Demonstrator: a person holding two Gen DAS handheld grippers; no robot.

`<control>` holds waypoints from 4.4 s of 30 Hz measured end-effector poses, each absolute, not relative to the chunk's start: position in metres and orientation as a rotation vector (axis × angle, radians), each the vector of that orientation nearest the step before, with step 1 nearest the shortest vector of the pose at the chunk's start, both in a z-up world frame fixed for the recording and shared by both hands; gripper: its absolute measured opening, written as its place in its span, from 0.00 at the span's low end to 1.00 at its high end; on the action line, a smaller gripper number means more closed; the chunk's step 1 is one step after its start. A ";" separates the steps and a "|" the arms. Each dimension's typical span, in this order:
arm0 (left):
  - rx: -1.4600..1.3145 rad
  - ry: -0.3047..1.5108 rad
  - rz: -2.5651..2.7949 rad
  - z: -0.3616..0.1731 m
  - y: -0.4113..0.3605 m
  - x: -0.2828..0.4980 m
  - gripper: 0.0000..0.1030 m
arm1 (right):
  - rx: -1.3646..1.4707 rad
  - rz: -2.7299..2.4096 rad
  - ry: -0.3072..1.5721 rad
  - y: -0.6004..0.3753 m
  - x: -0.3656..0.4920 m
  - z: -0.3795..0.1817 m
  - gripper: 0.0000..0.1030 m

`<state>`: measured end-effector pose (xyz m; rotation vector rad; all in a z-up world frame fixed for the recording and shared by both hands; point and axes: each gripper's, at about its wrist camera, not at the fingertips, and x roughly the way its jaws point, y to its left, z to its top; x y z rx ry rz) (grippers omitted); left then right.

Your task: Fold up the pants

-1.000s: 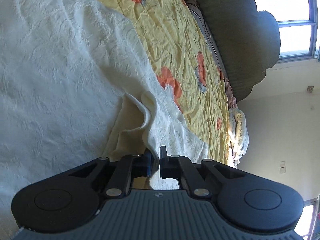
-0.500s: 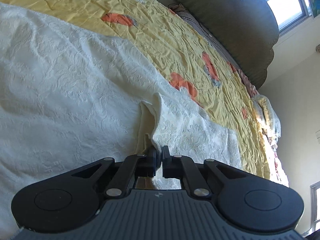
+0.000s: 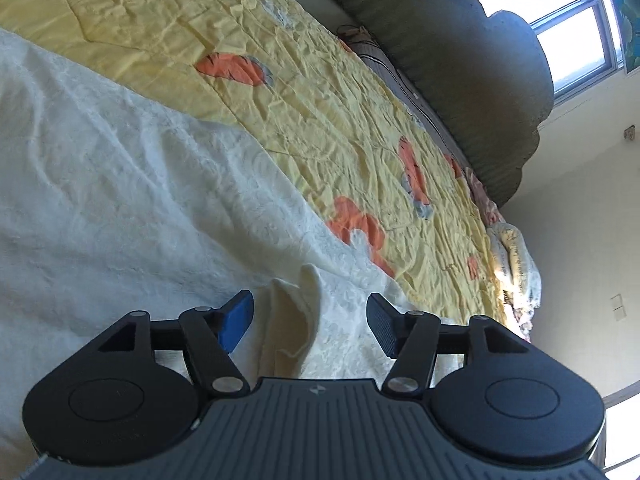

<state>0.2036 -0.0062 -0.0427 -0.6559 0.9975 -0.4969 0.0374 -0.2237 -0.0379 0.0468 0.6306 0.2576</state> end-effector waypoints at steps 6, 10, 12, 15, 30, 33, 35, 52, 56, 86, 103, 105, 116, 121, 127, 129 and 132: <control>-0.624 0.983 -0.527 -0.043 -0.022 0.207 0.08 | 0.040 0.262 0.635 -0.223 0.034 -0.037 0.08; -0.540 0.877 -0.527 -0.029 -0.030 0.200 0.08 | 0.072 0.249 0.603 -0.225 0.036 -0.031 0.11; -0.487 0.866 -0.524 -0.029 -0.037 0.204 0.09 | 0.079 0.246 0.599 -0.224 0.039 -0.031 0.17; -0.410 0.901 -0.479 -0.040 -0.045 0.207 0.09 | 0.063 0.222 0.643 -0.220 0.045 -0.040 0.21; -0.039 0.733 -0.247 -0.018 -0.036 0.158 0.60 | 0.187 -0.115 0.550 -0.260 0.038 -0.030 0.50; -0.020 0.746 -0.222 -0.024 -0.030 0.153 0.60 | 0.168 -0.147 0.609 -0.267 0.041 -0.045 0.56; -0.013 0.750 -0.212 -0.028 -0.027 0.151 0.60 | 0.154 -0.151 0.602 -0.266 0.039 -0.050 0.56; 0.071 0.610 -0.168 -0.047 -0.022 0.117 0.87 | 0.020 -0.139 0.651 -0.237 0.046 -0.055 1.00; 0.069 0.627 -0.193 -0.048 -0.023 0.120 0.96 | 0.055 -0.125 0.655 -0.242 0.046 -0.056 1.00; 0.058 0.627 -0.200 -0.050 -0.022 0.121 0.97 | 0.065 -0.128 0.654 -0.243 0.046 -0.055 1.00; 0.063 0.627 -0.215 -0.049 -0.022 0.117 0.98 | 0.055 -0.133 0.659 -0.241 0.047 -0.055 1.00; 0.079 0.625 -0.210 -0.049 -0.024 0.116 0.98 | 0.056 -0.133 0.659 -0.241 0.047 -0.055 1.00; 0.099 0.628 -0.200 -0.050 -0.026 0.117 0.99 | 0.056 -0.134 0.658 -0.241 0.047 -0.055 1.00; 0.099 0.628 -0.199 -0.050 -0.026 0.117 0.99 | 0.056 -0.134 0.658 -0.241 0.047 -0.055 1.00; 0.099 0.628 -0.199 -0.050 -0.026 0.117 0.99 | 0.057 -0.134 0.658 -0.241 0.047 -0.055 1.00; 0.099 0.628 -0.199 -0.050 -0.026 0.117 0.99 | 0.057 -0.134 0.658 -0.241 0.047 -0.055 1.00; 0.099 0.628 -0.199 -0.050 -0.026 0.117 0.99 | 0.057 -0.134 0.658 -0.241 0.047 -0.055 1.00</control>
